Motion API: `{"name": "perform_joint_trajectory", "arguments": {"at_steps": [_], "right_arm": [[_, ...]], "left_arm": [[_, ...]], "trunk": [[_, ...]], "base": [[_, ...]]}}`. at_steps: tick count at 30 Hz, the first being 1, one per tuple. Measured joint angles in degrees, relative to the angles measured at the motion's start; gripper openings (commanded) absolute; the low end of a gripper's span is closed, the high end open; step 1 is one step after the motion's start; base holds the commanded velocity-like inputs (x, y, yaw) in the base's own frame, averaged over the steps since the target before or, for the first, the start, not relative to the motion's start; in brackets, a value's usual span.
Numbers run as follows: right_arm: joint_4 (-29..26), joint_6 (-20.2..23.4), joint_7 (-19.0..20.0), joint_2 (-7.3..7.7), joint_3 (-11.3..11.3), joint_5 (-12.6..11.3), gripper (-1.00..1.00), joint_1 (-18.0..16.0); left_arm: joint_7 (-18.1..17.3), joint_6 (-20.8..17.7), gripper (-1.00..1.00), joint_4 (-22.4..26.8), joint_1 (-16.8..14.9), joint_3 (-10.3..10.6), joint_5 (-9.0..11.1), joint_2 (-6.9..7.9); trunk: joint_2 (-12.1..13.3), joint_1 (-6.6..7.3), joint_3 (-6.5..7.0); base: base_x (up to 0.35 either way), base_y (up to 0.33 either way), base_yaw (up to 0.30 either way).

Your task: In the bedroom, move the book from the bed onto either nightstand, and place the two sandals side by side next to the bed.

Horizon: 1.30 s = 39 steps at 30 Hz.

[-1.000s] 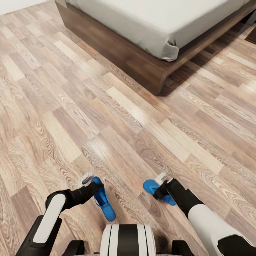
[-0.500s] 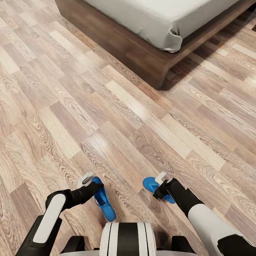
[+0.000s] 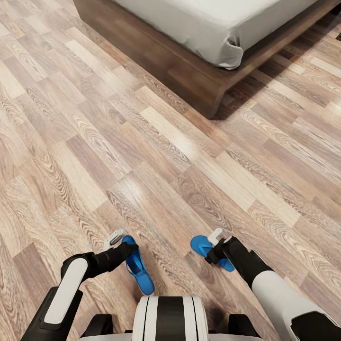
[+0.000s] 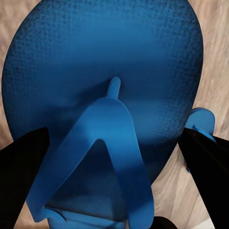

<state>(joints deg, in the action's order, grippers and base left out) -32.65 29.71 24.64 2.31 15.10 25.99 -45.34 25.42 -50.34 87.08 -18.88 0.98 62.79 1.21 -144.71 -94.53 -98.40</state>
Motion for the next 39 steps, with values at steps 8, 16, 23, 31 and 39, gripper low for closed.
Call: {"name": "perform_joint_trajectory", "arguments": {"at_steps": [8, 16, 23, 31, 39], "right_arm": [[0.27, 0.02, 0.06, 0.08, -0.07, -0.21, -1.00, -0.16], [0.33, 0.06, -0.09, 0.14, -0.13, -0.63, -1.00, -0.19], [0.32, 0.04, -0.12, 0.21, -0.21, -0.83, -1.00, -0.18], [0.28, 0.00, -0.13, 0.26, -0.21, -0.91, -1.00, -0.14], [0.10, 0.00, 0.04, 0.36, -0.32, -0.63, -1.00, -0.07]], "left_arm": [[-0.08, 0.00, -1.00, -0.04, 0.00, 0.00, -0.02, 0.00], [-0.38, 0.21, -1.00, -0.02, 0.00, 0.01, -0.03, 0.05], [-0.49, 0.53, -1.00, 0.02, 0.03, 0.01, -0.03, 0.07], [-0.51, 0.66, -1.00, 0.07, 0.04, 0.01, -0.03, 0.07], [-0.51, 0.69, -1.00, 0.14, 0.02, -0.03, -0.06, 0.07]], "trunk": [[0.00, 0.00, 0.00], [0.00, 0.00, 0.00], [0.00, 0.00, 0.00], [0.00, 0.00, 0.00], [0.00, -0.01, -0.01]], "base": [[0.000, 0.000, 0.000], [0.000, 0.000, 0.000], [0.000, 0.000, 0.000], [0.000, 0.000, 0.000], [0.000, 0.000, 0.000]]}}
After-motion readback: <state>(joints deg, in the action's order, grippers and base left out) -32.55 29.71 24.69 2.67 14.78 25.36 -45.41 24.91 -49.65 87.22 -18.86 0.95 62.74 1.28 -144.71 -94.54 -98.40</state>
